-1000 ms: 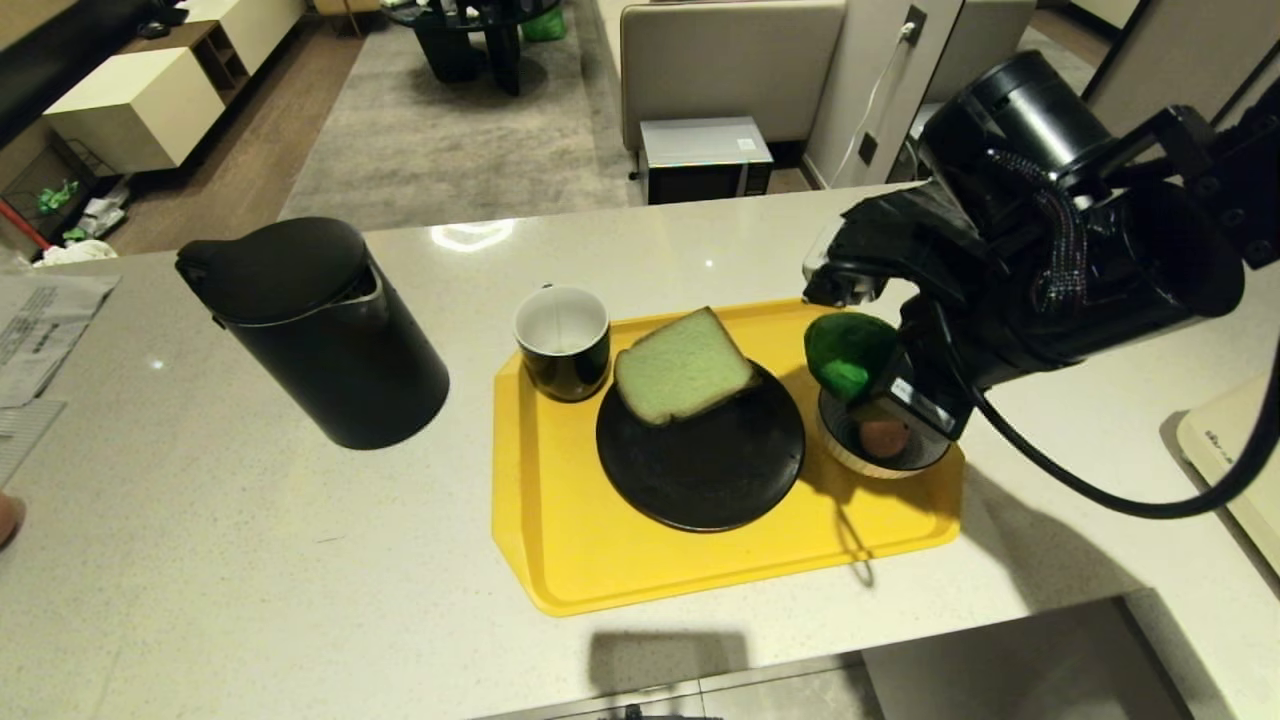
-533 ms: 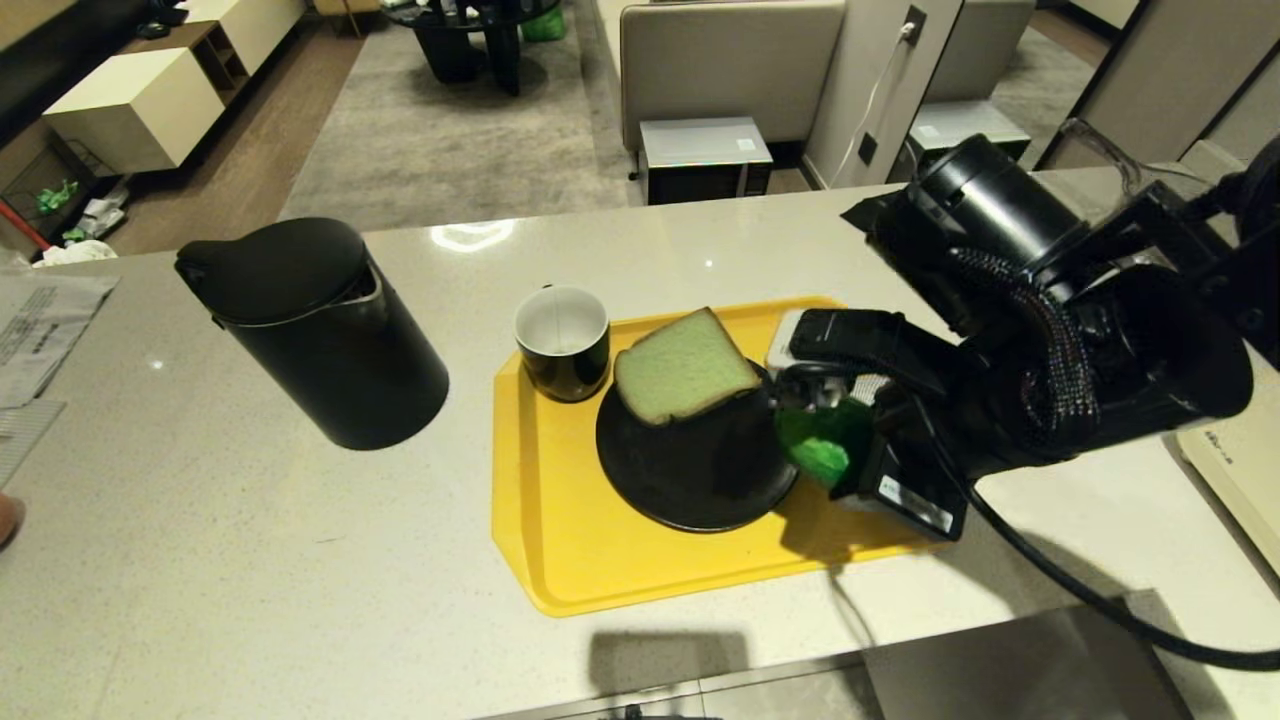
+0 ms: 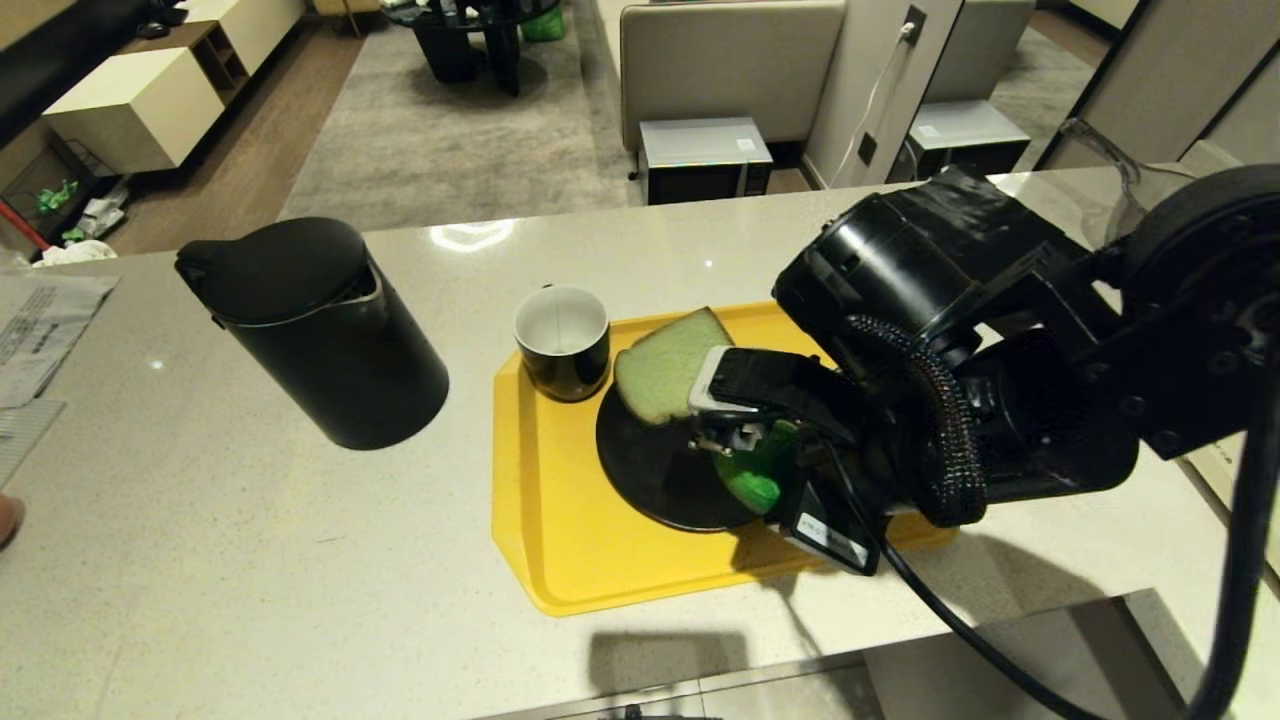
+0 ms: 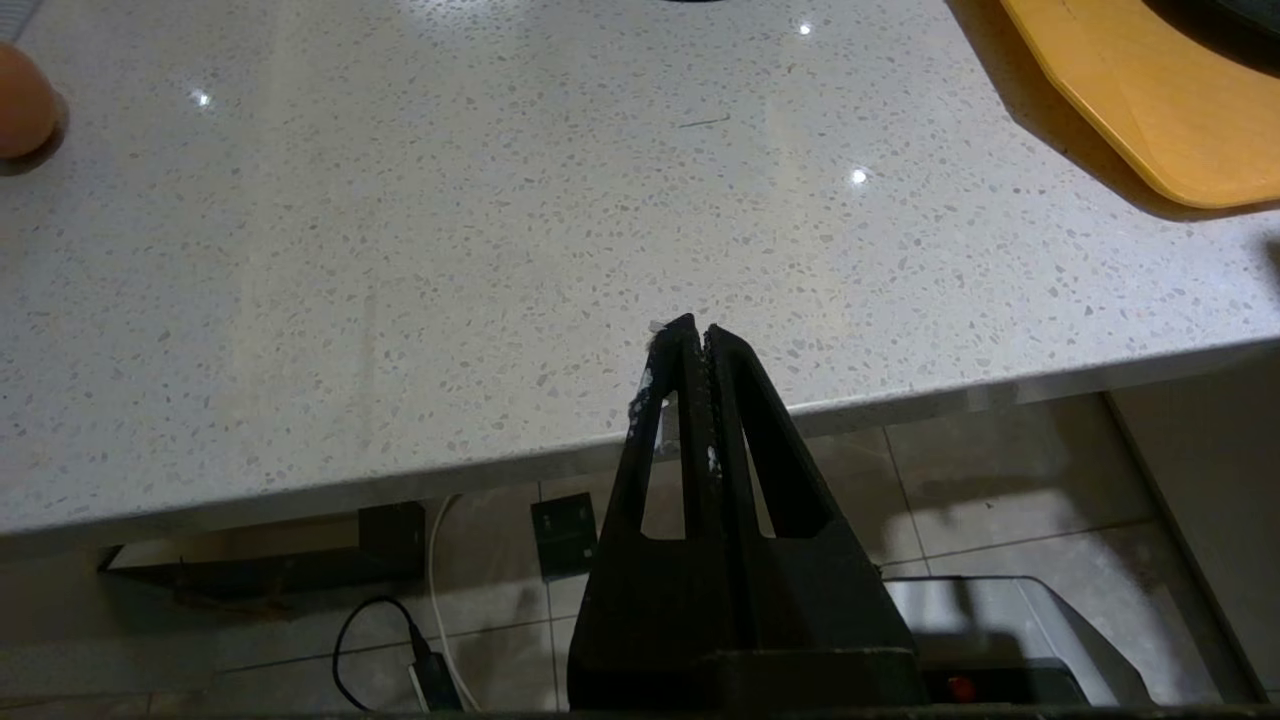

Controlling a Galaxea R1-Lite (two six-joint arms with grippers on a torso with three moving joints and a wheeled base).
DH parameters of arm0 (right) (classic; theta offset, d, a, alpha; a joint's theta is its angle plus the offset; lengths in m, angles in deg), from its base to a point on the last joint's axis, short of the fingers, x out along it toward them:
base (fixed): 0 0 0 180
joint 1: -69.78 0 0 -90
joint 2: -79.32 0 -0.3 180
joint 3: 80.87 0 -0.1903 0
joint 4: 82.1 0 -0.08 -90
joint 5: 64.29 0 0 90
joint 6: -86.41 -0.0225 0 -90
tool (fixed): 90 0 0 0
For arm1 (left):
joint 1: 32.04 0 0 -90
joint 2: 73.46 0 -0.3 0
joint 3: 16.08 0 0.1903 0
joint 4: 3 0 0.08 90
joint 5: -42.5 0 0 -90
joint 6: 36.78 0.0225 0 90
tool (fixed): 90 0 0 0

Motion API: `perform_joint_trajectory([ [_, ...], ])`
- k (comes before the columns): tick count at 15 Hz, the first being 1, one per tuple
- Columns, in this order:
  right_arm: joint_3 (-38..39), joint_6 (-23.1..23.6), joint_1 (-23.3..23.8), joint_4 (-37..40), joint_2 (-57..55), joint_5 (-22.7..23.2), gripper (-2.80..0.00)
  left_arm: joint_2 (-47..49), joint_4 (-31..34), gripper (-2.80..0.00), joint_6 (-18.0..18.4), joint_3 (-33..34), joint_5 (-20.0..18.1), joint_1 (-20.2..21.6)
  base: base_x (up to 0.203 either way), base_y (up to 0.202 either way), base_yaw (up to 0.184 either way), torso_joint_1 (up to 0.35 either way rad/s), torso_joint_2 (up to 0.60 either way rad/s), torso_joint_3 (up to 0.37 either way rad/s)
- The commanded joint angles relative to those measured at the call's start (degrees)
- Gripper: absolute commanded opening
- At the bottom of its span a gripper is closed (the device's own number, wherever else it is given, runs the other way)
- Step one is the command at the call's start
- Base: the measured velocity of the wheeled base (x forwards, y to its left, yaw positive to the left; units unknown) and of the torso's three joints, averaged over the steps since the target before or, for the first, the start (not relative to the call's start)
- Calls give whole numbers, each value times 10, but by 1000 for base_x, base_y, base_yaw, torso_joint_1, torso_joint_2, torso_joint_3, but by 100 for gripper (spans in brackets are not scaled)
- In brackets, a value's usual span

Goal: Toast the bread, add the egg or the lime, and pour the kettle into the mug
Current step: Put the fruit on a plate

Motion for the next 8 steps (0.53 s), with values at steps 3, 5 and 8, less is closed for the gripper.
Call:
perform_joint_trajectory([
  [3,-38,2,-6,-12,-44,-9,-280,0,0,-280,0,0,0,0,0,0,0,0,0,0],
  [5,-64,0,-6,-15,-65,-21,-280,0,0,-280,0,0,0,0,0,0,0,0,0,0],
  [8,-85,0,-10,-21,-91,-28,-280,0,0,-280,0,0,0,0,0,0,0,0,0,0],
])
